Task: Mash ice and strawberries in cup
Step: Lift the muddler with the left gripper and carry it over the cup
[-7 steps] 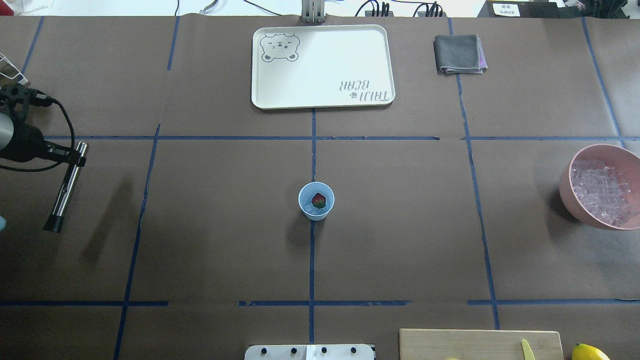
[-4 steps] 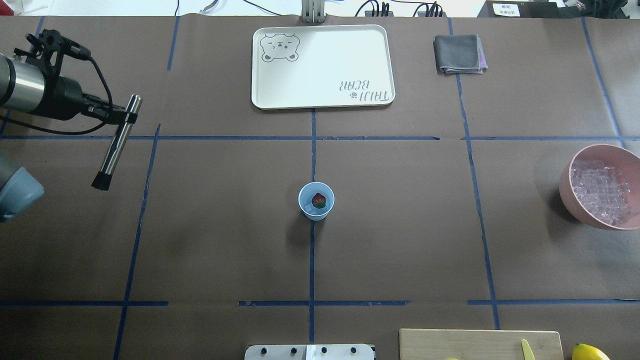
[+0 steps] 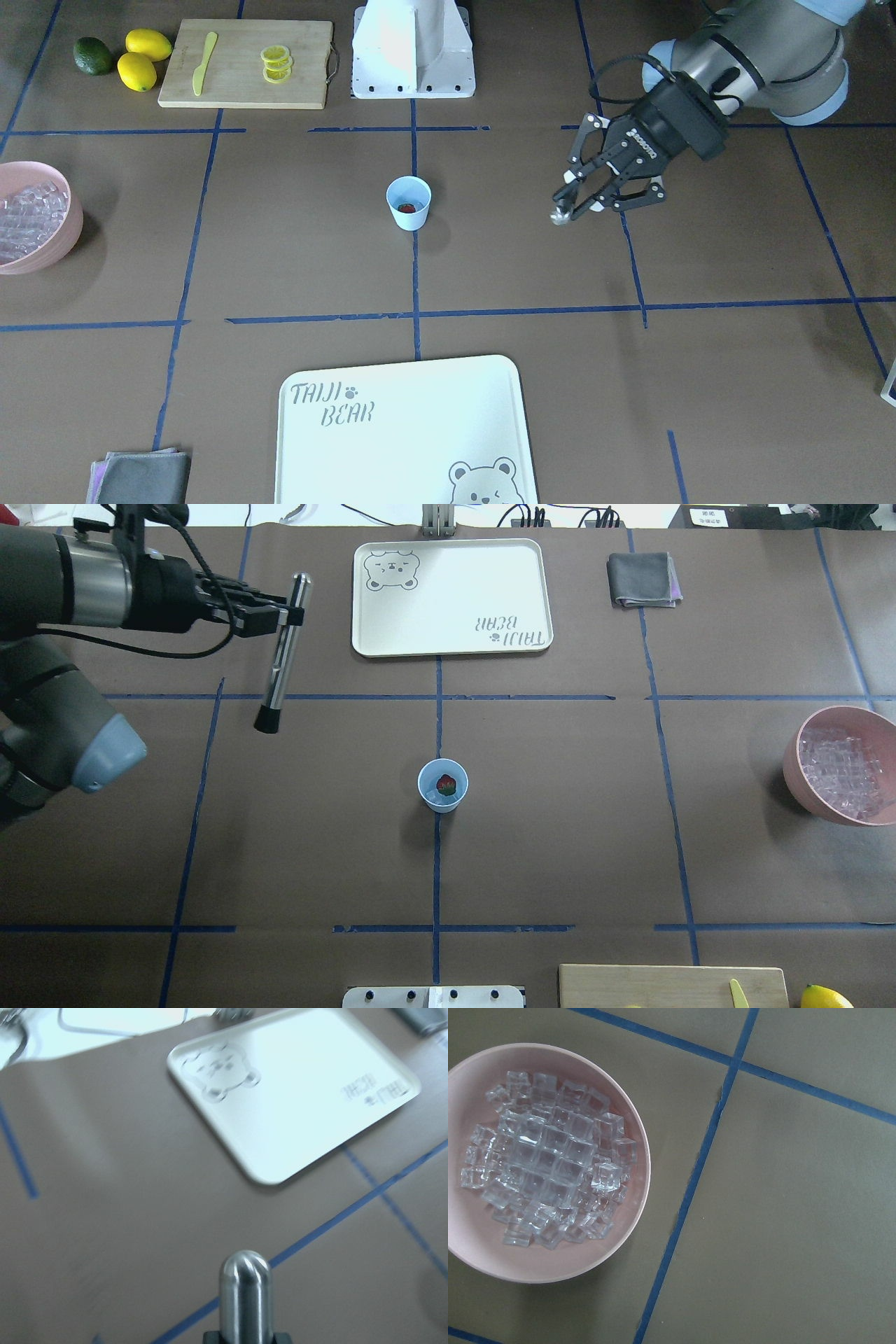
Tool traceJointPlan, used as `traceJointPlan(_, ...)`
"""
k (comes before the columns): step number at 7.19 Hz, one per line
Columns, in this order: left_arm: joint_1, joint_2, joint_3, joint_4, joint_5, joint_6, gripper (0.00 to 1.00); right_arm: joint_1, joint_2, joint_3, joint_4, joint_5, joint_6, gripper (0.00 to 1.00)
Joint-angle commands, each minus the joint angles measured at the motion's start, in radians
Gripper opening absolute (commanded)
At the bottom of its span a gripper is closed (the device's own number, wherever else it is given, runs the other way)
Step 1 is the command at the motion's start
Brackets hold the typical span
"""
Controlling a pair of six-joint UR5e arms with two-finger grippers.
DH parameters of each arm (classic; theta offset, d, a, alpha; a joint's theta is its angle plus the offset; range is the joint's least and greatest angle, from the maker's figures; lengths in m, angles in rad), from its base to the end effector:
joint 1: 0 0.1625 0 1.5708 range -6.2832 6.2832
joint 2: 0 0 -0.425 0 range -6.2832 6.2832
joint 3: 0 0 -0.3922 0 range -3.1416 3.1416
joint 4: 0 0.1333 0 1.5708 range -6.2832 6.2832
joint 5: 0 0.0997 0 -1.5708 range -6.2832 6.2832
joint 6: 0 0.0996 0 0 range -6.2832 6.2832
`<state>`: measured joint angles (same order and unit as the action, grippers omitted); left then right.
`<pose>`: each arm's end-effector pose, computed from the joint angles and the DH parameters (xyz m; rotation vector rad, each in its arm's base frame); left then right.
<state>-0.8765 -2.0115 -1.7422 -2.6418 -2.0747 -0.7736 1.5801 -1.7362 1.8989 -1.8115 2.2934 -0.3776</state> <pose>0.3042 -0.4985 0.2127 0.9646 1.3779 0.3636 0.0712 -0.4100 0.6004 0.0660 -0.7264 -0.3237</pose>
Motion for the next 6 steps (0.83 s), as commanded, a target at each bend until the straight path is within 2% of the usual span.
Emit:
traceJointPlan(1, 0.17, -0.103, 0.058, -0.174, 0.201, 0.127, 0.0, 0.006, 0.004, 0.0, 0.0, 0.0, 0.002, 0.99)
traceJointPlan(2, 0.184, -0.128, 0.056, -0.225, 0.237, 0.217, 0.01, 0.008, 0.007, 0.0, 0.0, 0.0, 0.009, 0.99)
traceJointPlan(3, 0.185, -0.13, 0.049, -0.277, 0.239, 0.252, 0.01, 0.008, 0.01, 0.005, 0.001, 0.0, 0.035, 0.99)
traceJointPlan(4, 0.186, -0.133, 0.052, -0.33, 0.28, 0.275, 0.01, 0.008, 0.01, 0.006, 0.001, 0.001, 0.037, 0.99)
traceJointPlan(6, 0.365, -0.147, 0.061, -0.426, 0.486, 0.467, 0.0, 0.008, 0.012, 0.008, 0.001, 0.0, 0.039, 0.99)
